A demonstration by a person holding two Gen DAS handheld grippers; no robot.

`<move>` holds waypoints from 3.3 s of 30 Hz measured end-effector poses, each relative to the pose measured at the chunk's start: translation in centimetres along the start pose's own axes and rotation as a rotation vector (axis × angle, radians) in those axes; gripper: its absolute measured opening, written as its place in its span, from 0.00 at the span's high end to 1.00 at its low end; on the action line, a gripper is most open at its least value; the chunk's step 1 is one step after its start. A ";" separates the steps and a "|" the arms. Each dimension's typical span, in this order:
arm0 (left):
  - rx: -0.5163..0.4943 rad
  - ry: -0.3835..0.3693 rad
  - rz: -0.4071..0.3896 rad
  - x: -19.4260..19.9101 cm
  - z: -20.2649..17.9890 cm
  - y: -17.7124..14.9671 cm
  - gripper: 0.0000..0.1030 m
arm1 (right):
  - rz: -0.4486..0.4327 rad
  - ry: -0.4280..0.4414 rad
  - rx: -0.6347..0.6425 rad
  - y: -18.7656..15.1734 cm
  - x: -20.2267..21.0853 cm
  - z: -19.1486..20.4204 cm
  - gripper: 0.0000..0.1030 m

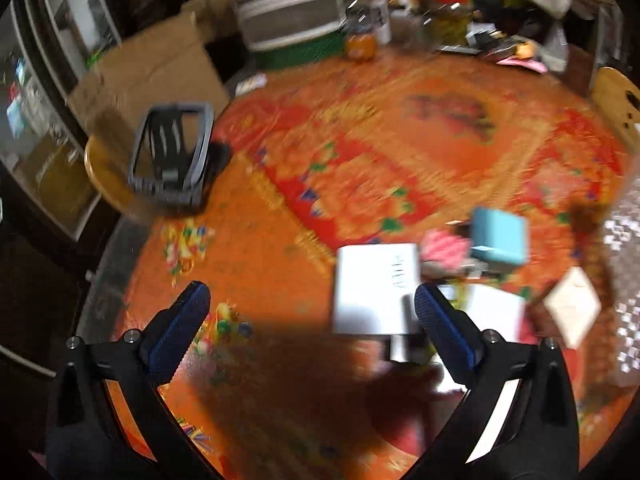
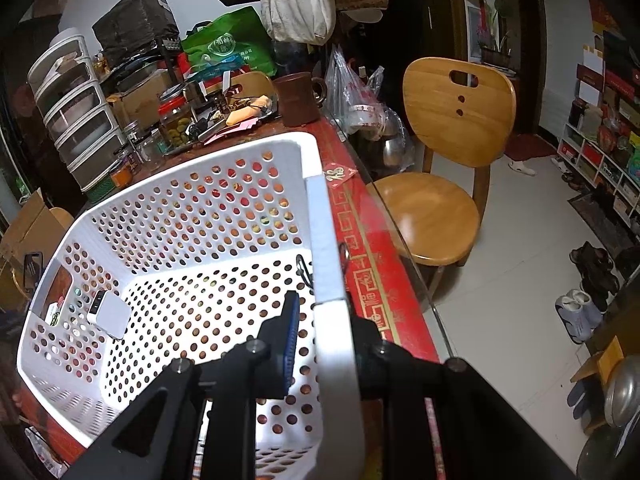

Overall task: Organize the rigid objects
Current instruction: 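Grasp the large flat white charger with the left tool, then lower the flat white charger into the basket and open the left tool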

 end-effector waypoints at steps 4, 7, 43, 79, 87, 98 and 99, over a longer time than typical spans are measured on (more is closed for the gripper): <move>0.057 -0.066 0.013 -2.1 1.0 0.6 0.05 | 0.004 -0.007 -0.001 -0.1 0.0 0.0 0.83; 0.037 -0.112 0.023 -2.7 -0.2 1.0 0.06 | 0.007 -0.011 0.001 -0.2 -0.1 0.0 0.83; 0.008 0.095 -0.197 7.2 -2.0 3.0 0.53 | 0.014 -0.018 0.006 0.1 0.0 -0.1 0.83; -0.553 -0.140 -0.269 20.9 -35.6 3.2 0.53 | 0.017 -0.007 0.009 -0.1 0.2 0.0 0.83; -0.559 -0.158 -0.245 19.7 -35.5 2.9 0.48 | 0.019 -0.004 0.009 -0.1 0.1 0.0 0.83; -0.333 -0.027 -0.496 24.7 -23.5 1.8 0.01 | 0.020 -0.008 0.015 -0.2 0.1 0.3 0.83; -0.273 -0.050 -0.470 24.2 -20.5 1.2 0.01 | 0.020 -0.008 0.016 -0.2 0.0 0.3 0.83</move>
Point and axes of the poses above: each gripper's, at about its wrist camera, not at the fingertips, and x roughly against the way its jaws point, z to its left, y to its top, the point moved 4 cm from there along -x, roughly the way its jaws point, and after that the axes turned 6 degrees about -x, right-handed, at the moved point
